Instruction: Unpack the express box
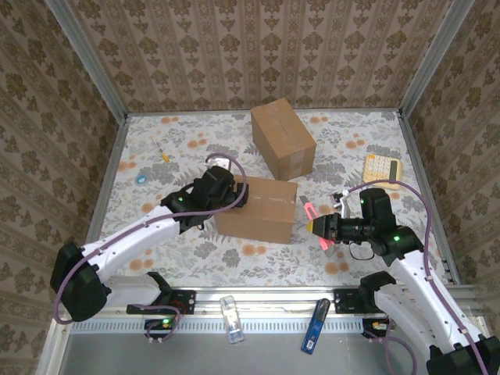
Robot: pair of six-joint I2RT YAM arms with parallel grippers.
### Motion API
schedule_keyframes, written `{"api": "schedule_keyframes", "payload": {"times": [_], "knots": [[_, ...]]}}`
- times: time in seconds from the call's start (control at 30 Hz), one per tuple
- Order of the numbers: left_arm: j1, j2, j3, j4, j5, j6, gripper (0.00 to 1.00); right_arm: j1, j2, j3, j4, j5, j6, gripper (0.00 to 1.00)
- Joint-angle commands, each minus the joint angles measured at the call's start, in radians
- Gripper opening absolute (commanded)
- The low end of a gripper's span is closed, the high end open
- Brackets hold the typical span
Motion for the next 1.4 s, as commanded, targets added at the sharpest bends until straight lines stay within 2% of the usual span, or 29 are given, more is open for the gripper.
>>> {"api": "schedule_keyframes", "payload": {"times": [0.0,0.23,0.53,0.97,1.37], "knots": [[0.016,-0.041,-0.053,0.119,0.034,0.012,1.00,-0.003,-0.009,-0.004,0.014,-0.028,-0.007,0.00],[0.022,-0.099,-0.146,0.255,0.048,0.009,1.00,-0.003,-0.012,-0.004,0.012,-0.028,-0.003,0.00],[0.034,-0.122,-0.200,0.325,0.053,-0.002,1.00,-0.002,-0.007,-0.007,0.020,-0.029,0.003,0.00],[0.027,-0.079,-0.252,0.344,0.042,-0.024,1.00,0.000,0.051,0.056,-0.092,-0.031,-0.049,0.00],[-0.007,-0.069,-0.318,0.336,-0.017,-0.033,1.00,0.039,0.110,0.087,-0.047,-0.001,-0.023,0.00]]}}
